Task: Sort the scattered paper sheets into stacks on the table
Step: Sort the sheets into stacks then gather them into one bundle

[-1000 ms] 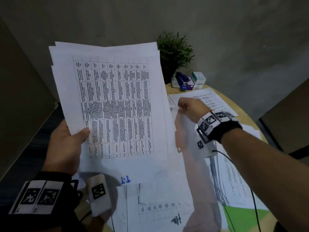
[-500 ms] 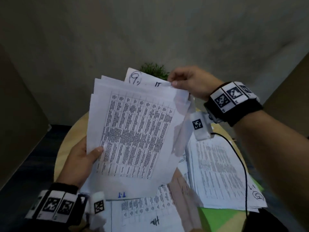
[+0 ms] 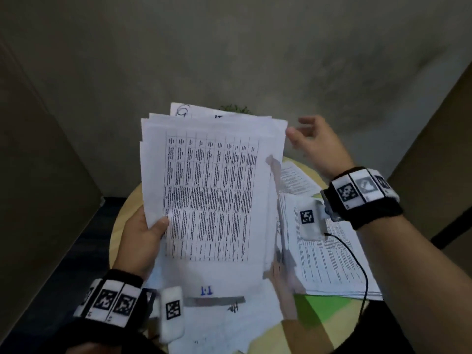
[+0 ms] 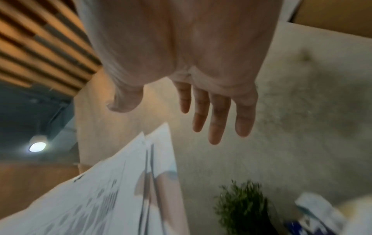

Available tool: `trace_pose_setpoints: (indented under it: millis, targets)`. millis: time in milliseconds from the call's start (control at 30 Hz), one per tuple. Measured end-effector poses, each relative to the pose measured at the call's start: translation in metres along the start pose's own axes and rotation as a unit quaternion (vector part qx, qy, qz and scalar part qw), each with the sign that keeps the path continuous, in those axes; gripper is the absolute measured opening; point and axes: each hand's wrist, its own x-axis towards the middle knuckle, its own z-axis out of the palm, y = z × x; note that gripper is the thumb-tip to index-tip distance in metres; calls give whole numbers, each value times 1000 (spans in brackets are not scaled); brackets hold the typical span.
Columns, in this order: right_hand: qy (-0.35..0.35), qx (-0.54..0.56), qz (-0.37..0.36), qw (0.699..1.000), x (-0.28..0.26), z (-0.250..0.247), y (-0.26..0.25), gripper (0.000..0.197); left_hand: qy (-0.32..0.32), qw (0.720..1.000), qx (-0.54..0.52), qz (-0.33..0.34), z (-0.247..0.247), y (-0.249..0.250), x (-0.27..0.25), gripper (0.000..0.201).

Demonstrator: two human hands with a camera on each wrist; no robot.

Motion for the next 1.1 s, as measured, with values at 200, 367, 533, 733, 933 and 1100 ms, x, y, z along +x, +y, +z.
trace_pose_setpoints:
  millis: [200,367,533,733,933,1100]
  targets:
    - [-116,126,101,980,-75,22,41,43,14,1000,-20,15,19,2,-20,38]
    - [-28,117,59,991,-100,36,53,31,49,998,27,23,36,-8,-38,37]
    - [-3,153,58,987,-120,47,60,30,76,997,9,32,43,-13,-47,45]
    - [-25,146,112,983,-142,65,77,29,57,998,-26,3,42,-26,-56,44]
    - [-21,118,86,989,-138,66,57,25,91,995,17,27,48,-15,-48,24]
    - [-10,144,70,987,-135,61,46,26,111,992,-8,65,53,-6,-44,26]
